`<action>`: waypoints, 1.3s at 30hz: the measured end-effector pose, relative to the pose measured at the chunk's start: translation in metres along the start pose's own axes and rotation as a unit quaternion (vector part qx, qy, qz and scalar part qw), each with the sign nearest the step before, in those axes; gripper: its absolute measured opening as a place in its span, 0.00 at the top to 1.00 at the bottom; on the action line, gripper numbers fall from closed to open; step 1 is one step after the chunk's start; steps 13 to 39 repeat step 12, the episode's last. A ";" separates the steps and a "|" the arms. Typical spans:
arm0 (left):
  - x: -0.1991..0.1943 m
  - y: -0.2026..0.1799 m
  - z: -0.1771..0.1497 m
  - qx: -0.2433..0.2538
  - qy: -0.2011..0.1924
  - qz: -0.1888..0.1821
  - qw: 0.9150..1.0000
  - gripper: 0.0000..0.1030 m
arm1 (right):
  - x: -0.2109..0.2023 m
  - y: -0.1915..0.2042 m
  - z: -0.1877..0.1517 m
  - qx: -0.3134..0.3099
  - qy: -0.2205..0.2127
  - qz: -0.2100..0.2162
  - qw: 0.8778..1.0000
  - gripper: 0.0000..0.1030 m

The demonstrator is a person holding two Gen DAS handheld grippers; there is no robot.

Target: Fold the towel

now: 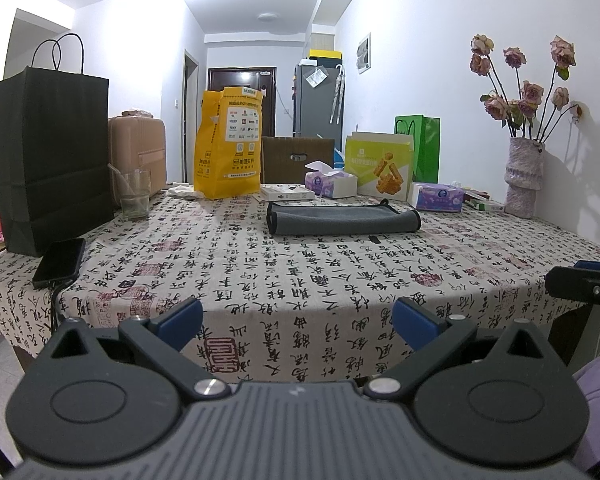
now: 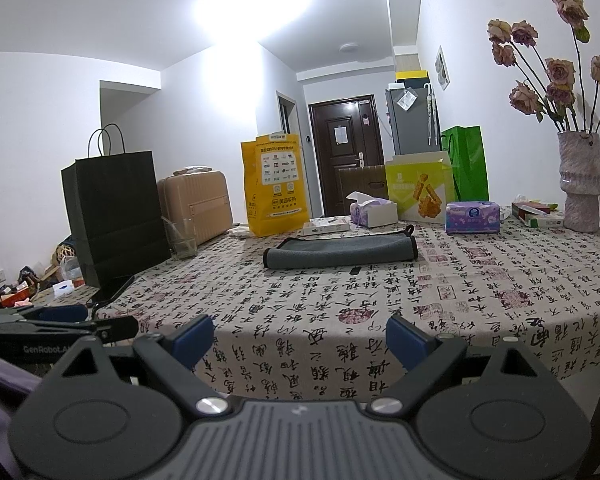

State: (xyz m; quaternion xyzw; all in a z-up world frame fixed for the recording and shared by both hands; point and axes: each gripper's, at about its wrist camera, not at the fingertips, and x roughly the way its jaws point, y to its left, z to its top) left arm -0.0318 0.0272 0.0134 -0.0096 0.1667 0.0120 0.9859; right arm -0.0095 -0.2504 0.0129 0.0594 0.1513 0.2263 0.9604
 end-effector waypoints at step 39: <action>0.000 0.000 0.002 0.000 -0.002 0.000 1.000 0.00 | 0.001 0.000 0.000 -0.001 -0.001 0.000 1.000 0.10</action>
